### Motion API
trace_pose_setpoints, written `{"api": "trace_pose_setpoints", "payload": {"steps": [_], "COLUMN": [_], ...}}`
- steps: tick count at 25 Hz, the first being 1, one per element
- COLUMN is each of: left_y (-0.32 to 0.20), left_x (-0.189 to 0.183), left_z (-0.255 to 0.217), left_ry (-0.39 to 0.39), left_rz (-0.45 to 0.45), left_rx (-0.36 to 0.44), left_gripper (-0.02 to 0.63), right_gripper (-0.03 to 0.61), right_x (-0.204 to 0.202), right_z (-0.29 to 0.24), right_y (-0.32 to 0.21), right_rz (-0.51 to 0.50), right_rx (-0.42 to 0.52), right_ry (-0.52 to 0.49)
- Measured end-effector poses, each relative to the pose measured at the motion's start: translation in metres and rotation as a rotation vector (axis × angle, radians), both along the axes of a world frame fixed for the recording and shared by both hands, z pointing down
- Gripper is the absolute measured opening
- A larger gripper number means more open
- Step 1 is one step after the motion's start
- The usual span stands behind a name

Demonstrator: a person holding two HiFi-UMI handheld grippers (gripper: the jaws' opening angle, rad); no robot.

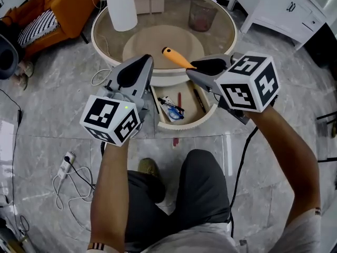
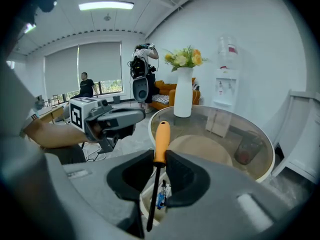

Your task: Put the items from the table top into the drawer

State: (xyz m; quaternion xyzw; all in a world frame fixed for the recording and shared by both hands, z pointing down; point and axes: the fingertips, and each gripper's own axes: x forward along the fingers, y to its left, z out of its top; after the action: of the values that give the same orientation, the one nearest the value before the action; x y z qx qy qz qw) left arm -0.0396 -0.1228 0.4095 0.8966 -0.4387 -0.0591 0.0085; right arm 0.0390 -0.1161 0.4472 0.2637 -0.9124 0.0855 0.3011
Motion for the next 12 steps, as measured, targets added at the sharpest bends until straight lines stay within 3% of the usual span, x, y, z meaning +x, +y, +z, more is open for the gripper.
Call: {"api": "trace_pose_setpoints", "payload": {"steps": [12], "left_y": [0.024], "left_x": [0.014], "left_z": [0.003], "left_ry": [-0.056], "left_rz": [0.030], "left_rx": [0.032], "left_gripper": [0.000], "right_gripper": [0.075], "right_x": [0.005], "right_z": [0.026], "right_y": [0.047], "right_rz": [-0.082], "right_rx": [0.001], "right_ry": [0.029]}}
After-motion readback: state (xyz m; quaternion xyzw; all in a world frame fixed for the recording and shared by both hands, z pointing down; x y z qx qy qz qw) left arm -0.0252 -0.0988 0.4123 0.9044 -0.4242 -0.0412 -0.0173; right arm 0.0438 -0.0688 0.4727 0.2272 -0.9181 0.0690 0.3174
